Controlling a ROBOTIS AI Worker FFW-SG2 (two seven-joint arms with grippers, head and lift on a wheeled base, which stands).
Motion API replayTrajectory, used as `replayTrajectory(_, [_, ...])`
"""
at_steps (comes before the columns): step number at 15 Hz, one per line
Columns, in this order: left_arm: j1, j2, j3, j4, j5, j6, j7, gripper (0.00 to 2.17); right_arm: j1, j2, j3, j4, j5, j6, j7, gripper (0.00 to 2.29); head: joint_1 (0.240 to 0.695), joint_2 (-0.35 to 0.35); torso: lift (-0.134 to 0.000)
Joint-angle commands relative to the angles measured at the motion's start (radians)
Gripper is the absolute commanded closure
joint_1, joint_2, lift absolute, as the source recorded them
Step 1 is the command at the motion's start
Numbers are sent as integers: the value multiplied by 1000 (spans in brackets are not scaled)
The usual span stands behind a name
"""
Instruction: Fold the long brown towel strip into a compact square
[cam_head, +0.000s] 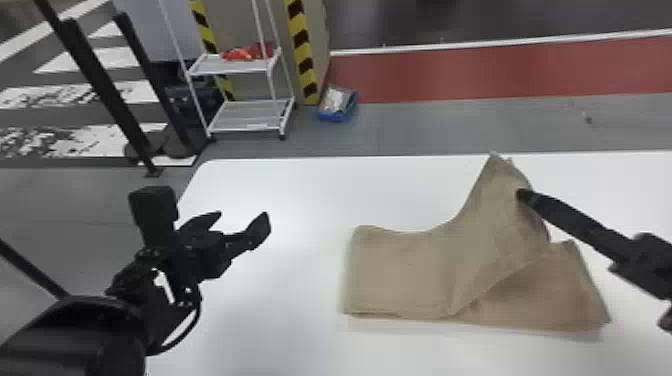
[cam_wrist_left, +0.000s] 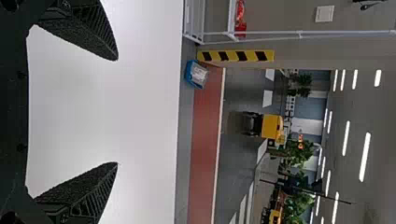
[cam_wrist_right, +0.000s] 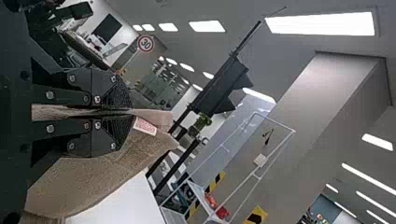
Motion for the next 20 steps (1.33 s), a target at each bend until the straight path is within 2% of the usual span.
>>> replayTrajectory(1, [-2,1,4,11,0,0,0,83,24,0,-40,26,41,-7,16,1058,695,189,-124])
replayTrajectory(6, [-2,0,-1,3,1,0,-2,83,82,0,-106,38,156,-65,45,1058,695,143,-124])
replayTrajectory(8, [3,0,-2,0,1,0,-2,83,84,-2,-120,81,191,-105,57,1058,695,120,-124])
replayTrajectory(9, [4,0,-1,-1,0,0,-3,83,84,-2,-120,102,231,-136,57,1058,695,112,-124])
replayTrajectory(14, [14,0,-2,-9,0,3,-13,83,77,0,-129,175,305,-191,55,1055,695,66,-124])
replayTrajectory(16, [14,0,-6,-15,1,25,-37,83,77,0,-130,198,314,-210,48,1042,695,51,-124])
replayTrajectory(17, [14,0,-12,-21,1,28,-40,83,79,0,-130,205,320,-213,42,805,695,45,-124])
replayTrajectory(18, [15,0,-15,-27,1,28,-40,83,77,3,-132,207,334,-213,40,373,695,37,-124])
replayTrajectory(19, [21,0,-18,-37,4,31,-42,83,80,6,-137,205,338,-213,37,296,695,30,-124])
replayTrajectory(20, [33,0,-18,-55,10,34,-48,83,85,9,-149,199,338,-213,29,113,695,25,-124])
